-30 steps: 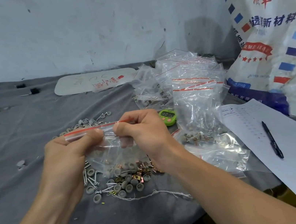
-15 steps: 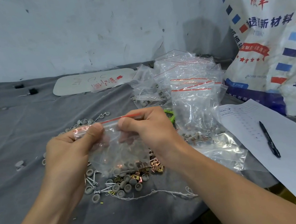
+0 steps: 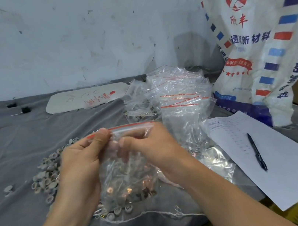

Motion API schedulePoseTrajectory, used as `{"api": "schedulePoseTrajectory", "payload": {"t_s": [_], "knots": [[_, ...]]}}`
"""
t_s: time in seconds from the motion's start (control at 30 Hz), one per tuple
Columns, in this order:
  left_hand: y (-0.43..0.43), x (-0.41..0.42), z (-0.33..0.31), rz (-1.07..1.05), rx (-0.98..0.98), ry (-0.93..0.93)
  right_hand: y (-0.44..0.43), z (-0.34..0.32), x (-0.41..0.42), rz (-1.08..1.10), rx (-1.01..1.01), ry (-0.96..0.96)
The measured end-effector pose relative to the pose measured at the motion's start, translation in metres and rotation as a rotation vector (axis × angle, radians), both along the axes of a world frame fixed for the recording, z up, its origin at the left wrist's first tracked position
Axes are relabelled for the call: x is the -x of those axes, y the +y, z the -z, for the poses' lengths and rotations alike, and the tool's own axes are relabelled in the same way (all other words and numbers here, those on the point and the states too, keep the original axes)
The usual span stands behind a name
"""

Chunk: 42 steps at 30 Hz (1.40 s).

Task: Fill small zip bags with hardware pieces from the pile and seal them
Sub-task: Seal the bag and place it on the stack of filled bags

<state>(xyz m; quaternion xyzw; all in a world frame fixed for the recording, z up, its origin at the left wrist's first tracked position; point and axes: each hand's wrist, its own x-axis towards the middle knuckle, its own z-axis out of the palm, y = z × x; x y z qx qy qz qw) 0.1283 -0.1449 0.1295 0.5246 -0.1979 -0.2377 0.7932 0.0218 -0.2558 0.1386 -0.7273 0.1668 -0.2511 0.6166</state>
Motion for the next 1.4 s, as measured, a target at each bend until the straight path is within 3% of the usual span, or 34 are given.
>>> {"api": "schedulePoseTrajectory", "payload": {"t_s": [0.1,0.27,0.43,0.53,0.63,0.9,1.03,1.1,1.17,1.23,1.3,1.4], "knots": [[-0.039,0.003,0.005,0.046,-0.093,-0.095,-0.037,-0.014,0.028,0.24,0.05,-0.098],[-0.126,0.019,0.045,0.172,-0.741,-0.517,-0.099,-0.031,0.077,0.541,0.028,-0.256],[-0.167,0.038,0.063,0.144,-0.887,-0.547,-0.136,-0.021,0.098,0.733,0.072,-0.197],[-0.173,0.041,0.066,0.105,-0.81,-0.461,-0.148,-0.017,0.1,0.799,0.083,-0.189],[-0.166,0.04,0.051,0.144,-0.531,-0.273,-0.151,-0.011,0.1,0.821,0.085,-0.147],[-0.1,0.026,-0.041,0.164,-0.076,-0.053,-0.147,-0.001,0.067,0.598,-0.078,-0.069],[-0.08,0.041,-0.058,0.228,-0.043,-0.048,-0.15,0.002,0.067,0.85,0.02,0.071],[-0.074,0.048,-0.064,0.224,-0.012,-0.008,-0.135,-0.011,0.074,0.944,0.124,0.046],[-0.071,0.05,-0.068,0.218,0.029,0.052,-0.11,-0.026,0.073,0.778,0.034,-0.062],[-0.068,0.051,-0.069,0.215,0.065,0.086,-0.082,-0.033,0.068,0.331,-0.241,-0.079],[-0.066,0.048,-0.069,0.219,0.056,0.073,-0.061,-0.034,0.063,-0.002,-0.37,-0.04],[-0.061,0.039,-0.062,0.211,0.047,0.046,-0.051,-0.029,0.058,-0.066,-0.303,-0.053]]}}
